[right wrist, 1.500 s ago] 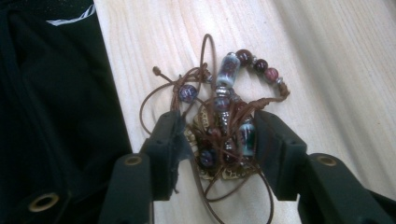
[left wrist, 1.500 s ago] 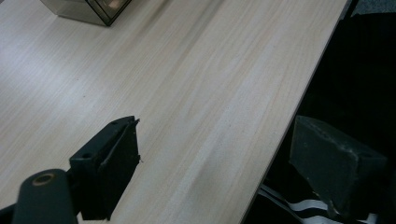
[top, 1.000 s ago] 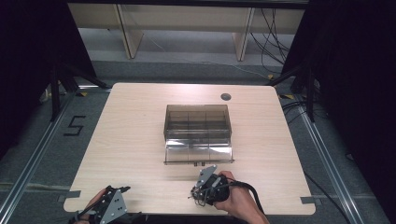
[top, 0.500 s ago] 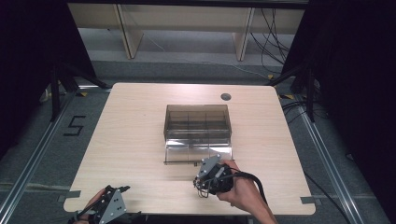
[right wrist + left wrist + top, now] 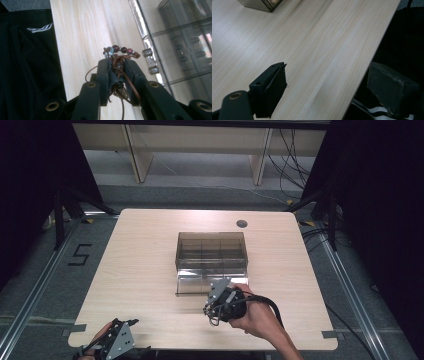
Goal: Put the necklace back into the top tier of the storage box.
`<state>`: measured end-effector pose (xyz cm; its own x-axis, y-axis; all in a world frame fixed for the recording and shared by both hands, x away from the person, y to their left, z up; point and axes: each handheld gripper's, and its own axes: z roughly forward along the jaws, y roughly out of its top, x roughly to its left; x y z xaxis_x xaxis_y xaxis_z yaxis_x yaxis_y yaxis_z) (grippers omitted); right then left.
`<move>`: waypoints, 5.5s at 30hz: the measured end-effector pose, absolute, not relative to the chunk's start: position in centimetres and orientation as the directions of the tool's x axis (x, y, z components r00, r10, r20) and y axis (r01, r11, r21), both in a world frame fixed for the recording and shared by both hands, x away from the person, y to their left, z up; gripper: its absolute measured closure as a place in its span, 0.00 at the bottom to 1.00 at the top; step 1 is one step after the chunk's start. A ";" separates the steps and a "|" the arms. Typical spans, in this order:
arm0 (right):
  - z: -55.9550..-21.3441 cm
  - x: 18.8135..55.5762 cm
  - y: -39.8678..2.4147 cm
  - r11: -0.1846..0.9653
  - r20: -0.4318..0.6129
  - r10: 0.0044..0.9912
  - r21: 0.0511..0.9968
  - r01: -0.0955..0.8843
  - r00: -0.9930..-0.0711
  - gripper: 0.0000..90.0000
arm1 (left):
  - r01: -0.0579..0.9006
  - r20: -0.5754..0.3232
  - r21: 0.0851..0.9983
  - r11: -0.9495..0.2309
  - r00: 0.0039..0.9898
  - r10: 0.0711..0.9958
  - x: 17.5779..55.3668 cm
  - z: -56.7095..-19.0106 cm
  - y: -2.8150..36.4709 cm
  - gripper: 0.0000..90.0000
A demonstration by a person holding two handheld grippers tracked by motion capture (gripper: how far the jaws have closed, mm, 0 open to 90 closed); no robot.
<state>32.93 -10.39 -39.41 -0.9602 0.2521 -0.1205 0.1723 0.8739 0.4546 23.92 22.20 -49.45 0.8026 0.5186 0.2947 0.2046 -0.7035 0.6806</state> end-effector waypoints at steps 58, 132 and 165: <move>-37.0 42.5 -8.4 0.895 -0.044 0.313 0.349 0.279 -0.949 0.84 | 0.202 0.293 0.683 -0.702 0.805 0.516 23.9 -49.4 22.2 0.17; -37.0 42.1 -11.8 0.849 -0.064 0.386 0.414 0.328 -0.920 0.51 | 0.199 0.291 0.681 -0.705 0.810 0.510 23.9 -49.4 22.2 0.17; -37.3 40.0 -13.5 0.828 -0.060 0.383 0.464 0.314 -0.922 0.51 | 0.199 0.297 0.678 -0.708 0.806 0.511 23.9 -49.4 22.2 0.17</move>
<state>39.97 -13.54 -37.29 -0.9217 0.3833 -0.0596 0.3143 0.8280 0.4643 23.88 22.18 -49.40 0.8065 0.5111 0.2973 0.1986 -0.7077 0.6781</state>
